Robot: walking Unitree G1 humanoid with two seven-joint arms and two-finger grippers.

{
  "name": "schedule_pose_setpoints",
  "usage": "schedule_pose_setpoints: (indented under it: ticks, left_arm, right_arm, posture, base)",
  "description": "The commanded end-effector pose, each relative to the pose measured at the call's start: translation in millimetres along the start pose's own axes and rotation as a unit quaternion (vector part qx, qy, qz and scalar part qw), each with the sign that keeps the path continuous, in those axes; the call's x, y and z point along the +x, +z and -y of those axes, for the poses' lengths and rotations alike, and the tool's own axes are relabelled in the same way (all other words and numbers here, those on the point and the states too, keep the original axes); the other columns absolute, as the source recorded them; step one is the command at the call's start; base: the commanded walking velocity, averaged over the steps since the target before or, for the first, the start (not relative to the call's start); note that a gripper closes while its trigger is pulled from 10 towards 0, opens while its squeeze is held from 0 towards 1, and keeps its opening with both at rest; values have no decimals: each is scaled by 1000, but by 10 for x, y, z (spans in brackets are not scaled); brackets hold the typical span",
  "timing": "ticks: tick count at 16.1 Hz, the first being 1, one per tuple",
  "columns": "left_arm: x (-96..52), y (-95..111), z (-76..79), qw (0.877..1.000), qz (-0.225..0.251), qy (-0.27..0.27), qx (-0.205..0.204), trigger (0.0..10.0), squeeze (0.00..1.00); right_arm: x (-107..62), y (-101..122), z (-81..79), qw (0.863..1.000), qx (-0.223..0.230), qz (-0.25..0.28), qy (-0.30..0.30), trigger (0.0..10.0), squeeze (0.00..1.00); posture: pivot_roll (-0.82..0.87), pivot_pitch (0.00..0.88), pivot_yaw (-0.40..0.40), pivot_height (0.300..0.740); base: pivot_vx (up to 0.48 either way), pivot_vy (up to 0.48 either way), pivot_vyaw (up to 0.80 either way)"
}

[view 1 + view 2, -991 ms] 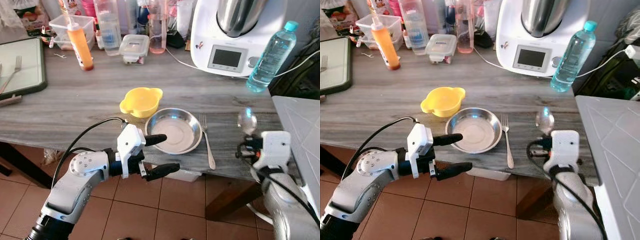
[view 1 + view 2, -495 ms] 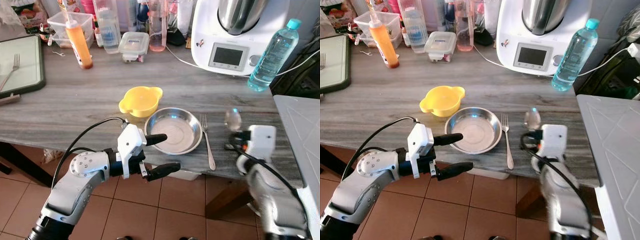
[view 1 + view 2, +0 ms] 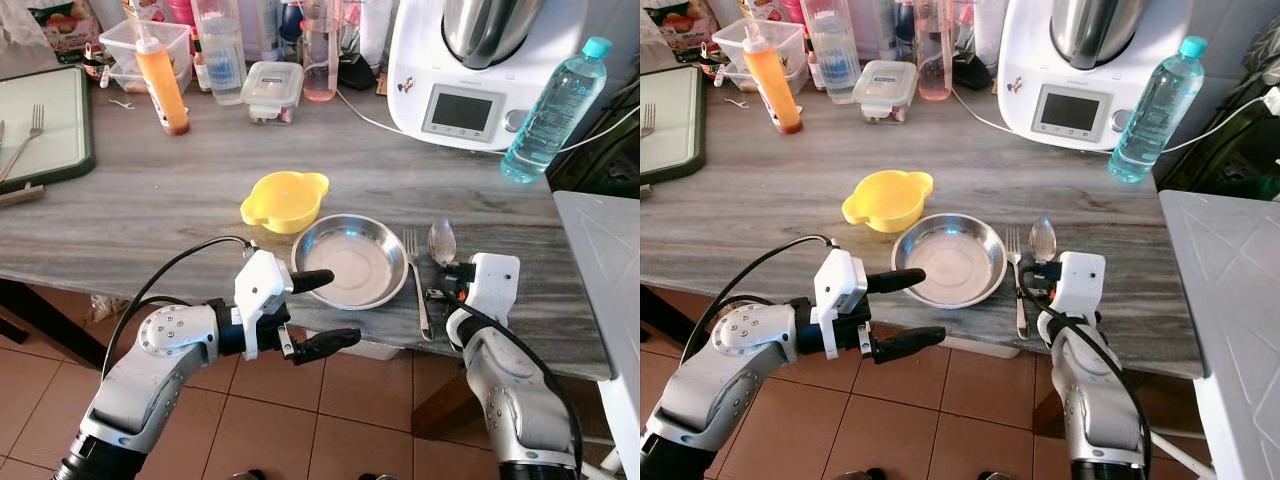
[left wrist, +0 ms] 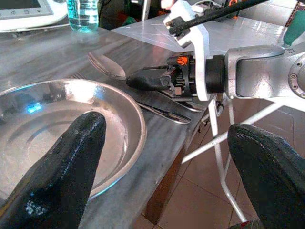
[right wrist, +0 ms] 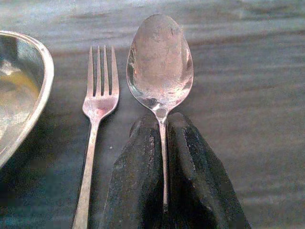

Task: Setting the table

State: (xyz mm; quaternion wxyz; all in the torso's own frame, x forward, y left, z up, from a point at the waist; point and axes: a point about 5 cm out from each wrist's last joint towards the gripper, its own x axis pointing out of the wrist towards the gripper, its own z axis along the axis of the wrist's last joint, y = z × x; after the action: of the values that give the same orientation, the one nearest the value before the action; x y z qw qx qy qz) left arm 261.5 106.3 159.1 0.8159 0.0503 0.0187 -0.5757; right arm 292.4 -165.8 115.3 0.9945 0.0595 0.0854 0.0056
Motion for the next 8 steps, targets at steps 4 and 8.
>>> schedule_pose_setpoints:
  ticks: [4, 8]
  left_arm:
    - [-1, 19, 37, 1000, -5, -5, 9, 10000, 0]
    - [12, 13, 47, 1000, -6, -7, 8, 10000, 0]
  right_arm:
    - [-2, -74, 114, 1000, -10, -9, -15, 10000, 0]
    - [24, -60, 115, 1000, -9, -5, -18, 10000, 0]
  posture:
    - [122, 159, -17, 740]
    - [123, 162, -12, 740]
  base:
    - [0, 0, 0]
    - [0, 0, 0]
